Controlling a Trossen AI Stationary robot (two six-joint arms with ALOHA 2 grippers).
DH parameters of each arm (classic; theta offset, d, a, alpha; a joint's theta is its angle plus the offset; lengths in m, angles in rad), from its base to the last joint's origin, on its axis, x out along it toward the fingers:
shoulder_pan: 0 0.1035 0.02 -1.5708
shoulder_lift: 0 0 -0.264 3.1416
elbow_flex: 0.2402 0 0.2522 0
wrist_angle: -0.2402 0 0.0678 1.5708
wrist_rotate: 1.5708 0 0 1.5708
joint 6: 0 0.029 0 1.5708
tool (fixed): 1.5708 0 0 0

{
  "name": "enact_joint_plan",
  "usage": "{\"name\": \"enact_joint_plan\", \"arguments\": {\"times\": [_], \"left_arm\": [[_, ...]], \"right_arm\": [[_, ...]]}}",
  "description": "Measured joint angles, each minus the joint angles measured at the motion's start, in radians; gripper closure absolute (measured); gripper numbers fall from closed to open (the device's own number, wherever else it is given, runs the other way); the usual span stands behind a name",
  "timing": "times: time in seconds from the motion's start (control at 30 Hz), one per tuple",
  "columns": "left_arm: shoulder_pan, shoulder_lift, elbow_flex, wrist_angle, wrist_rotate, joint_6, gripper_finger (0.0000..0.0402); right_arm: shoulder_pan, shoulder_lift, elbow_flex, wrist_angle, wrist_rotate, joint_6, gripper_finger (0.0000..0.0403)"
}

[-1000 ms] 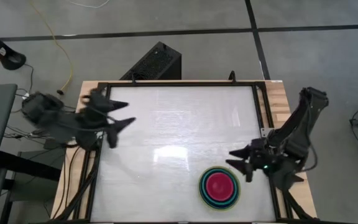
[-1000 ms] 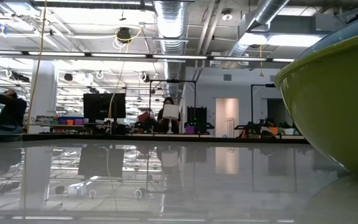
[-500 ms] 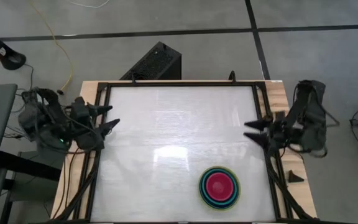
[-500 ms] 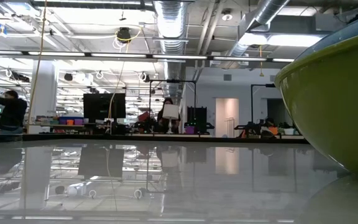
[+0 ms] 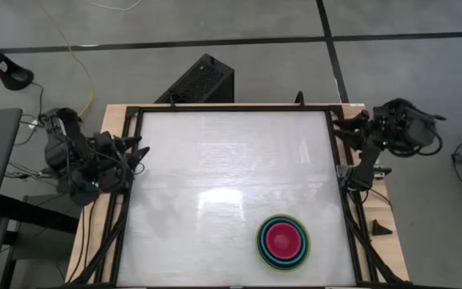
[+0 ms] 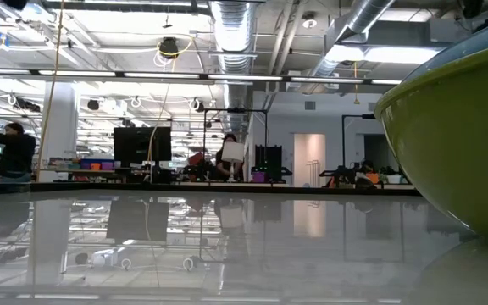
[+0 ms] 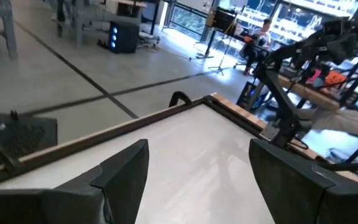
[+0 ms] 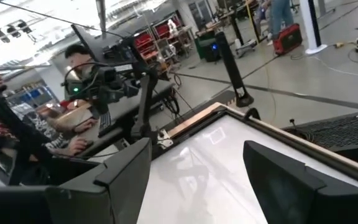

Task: Nest bowls inside each other
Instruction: Return to Home Position

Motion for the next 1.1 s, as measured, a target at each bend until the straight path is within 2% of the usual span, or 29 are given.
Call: {"name": "enact_joint_plan", "arguments": {"times": [0.23, 0.47, 0.67, 1.1], "left_arm": [[-0.014, -0.14, -0.108, 0.027, 0.001, -0.011, 0.0136], [-0.014, -0.216, -0.247, 0.073, 0.047, -0.076, 0.0136], [-0.014, -0.255, -0.395, 0.209, 0.061, -0.103, 0.0136], [-0.013, -0.272, -0.651, 0.554, 0.105, -0.072, 0.0136]], "right_arm": [[-0.001, -0.128, -0.053, -0.07, 0.031, 0.014, 0.0113], [-0.002, -0.297, -0.309, -0.03, 0.033, 0.173, 0.0113], [-0.002, -0.35, -0.533, 0.19, 0.024, 0.194, 0.0113], [-0.002, -0.349, -0.9, 0.777, -0.034, 0.145, 0.0113]]}}
